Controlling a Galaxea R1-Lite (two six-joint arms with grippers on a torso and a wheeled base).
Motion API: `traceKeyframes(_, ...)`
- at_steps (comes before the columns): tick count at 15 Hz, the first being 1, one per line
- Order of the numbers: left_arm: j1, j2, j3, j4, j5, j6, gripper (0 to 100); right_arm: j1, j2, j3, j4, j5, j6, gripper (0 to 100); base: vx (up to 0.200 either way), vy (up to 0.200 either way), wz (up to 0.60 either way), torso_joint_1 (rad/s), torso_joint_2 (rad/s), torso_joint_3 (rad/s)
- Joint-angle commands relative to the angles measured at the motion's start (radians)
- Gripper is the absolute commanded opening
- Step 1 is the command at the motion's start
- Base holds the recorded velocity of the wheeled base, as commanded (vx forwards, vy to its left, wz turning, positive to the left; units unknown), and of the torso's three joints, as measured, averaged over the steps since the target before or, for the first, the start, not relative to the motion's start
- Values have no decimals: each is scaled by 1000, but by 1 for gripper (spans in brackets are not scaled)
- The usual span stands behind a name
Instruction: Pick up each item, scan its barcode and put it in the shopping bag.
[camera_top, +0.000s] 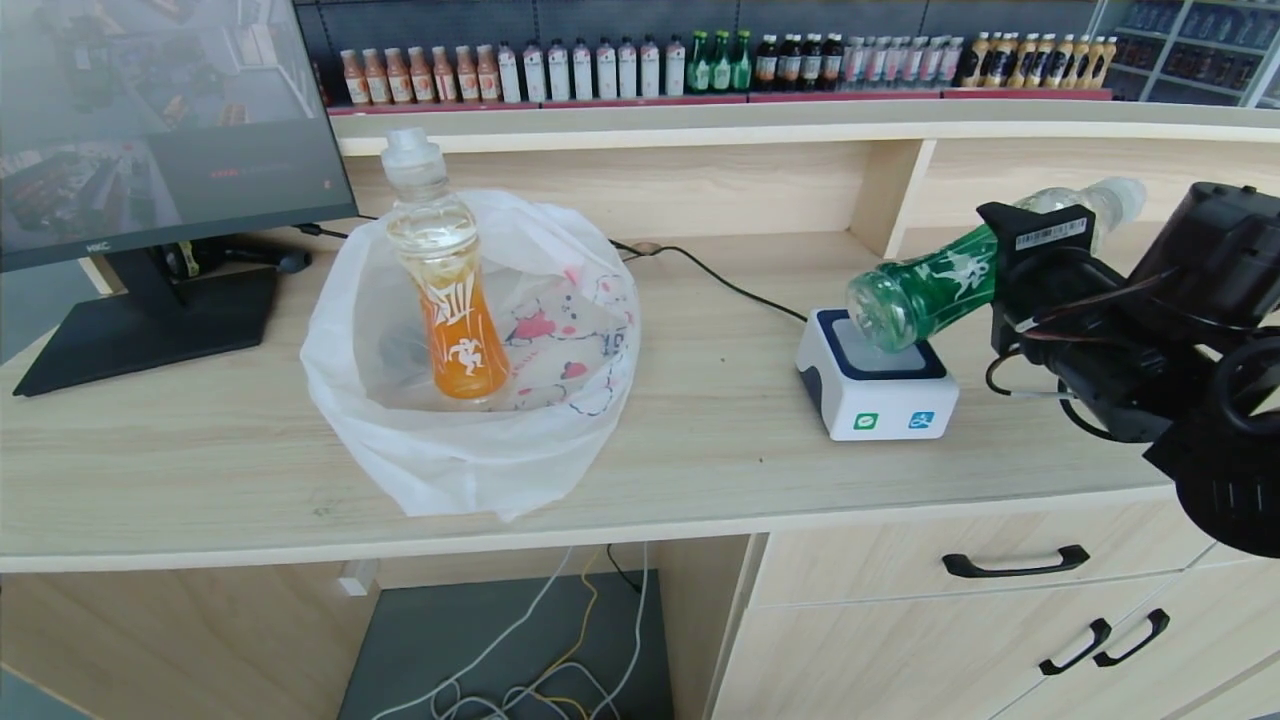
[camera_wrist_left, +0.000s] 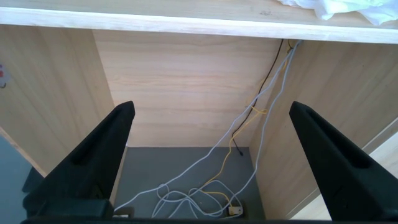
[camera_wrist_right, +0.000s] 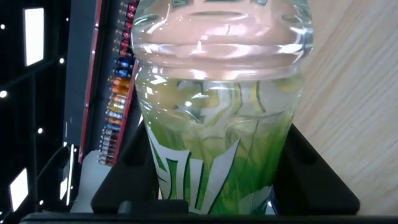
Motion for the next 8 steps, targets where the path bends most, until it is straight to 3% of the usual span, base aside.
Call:
traceKeyframes(1, 1, 0, 0, 0, 0, 1, 100, 14, -16, -41, -4, 27, -62, 0, 0, 0, 0, 0, 0, 0)
traceKeyframes(5, -1, 0, 0, 0, 0, 0, 100, 33, -48, -121, -2, 106, -199, 0, 0, 0, 0, 0, 0, 0)
traceKeyframes(8, -1, 0, 0, 0, 0, 1, 100, 69, -109, -129, -4, 249, -476, 0, 0, 0, 0, 0, 0, 0)
